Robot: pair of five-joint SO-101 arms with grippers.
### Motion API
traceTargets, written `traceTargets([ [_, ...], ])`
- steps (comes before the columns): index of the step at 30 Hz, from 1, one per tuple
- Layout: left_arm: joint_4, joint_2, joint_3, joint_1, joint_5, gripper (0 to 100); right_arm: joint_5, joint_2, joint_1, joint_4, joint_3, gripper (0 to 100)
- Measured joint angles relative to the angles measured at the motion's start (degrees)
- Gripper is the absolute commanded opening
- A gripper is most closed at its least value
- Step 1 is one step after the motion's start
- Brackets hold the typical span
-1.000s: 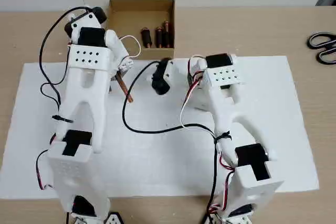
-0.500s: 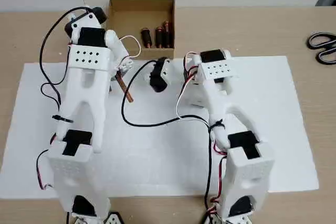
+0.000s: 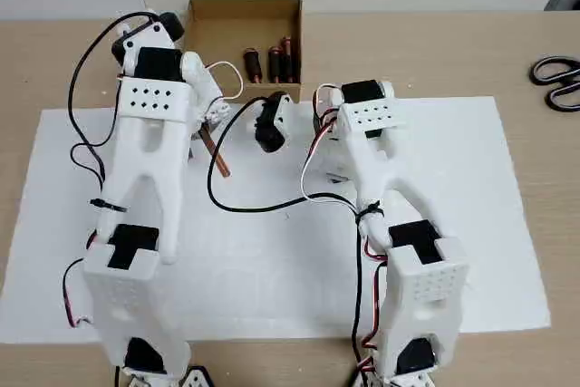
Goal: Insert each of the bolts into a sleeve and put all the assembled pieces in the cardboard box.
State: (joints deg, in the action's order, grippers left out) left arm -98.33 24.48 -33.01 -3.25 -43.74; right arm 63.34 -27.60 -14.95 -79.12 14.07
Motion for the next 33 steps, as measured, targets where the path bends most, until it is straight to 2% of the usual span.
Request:
traceTargets([
  [18,0.0,0.0,0.0,0.0,0.0,1,-2.11,2.64,-1.85,-5.98,-1.49,20.4],
  [33,0.0,0.0,0.0,0.0,0.0,1,-2.64,3.16,-2.02,-3.52,-6.86,20.4],
])
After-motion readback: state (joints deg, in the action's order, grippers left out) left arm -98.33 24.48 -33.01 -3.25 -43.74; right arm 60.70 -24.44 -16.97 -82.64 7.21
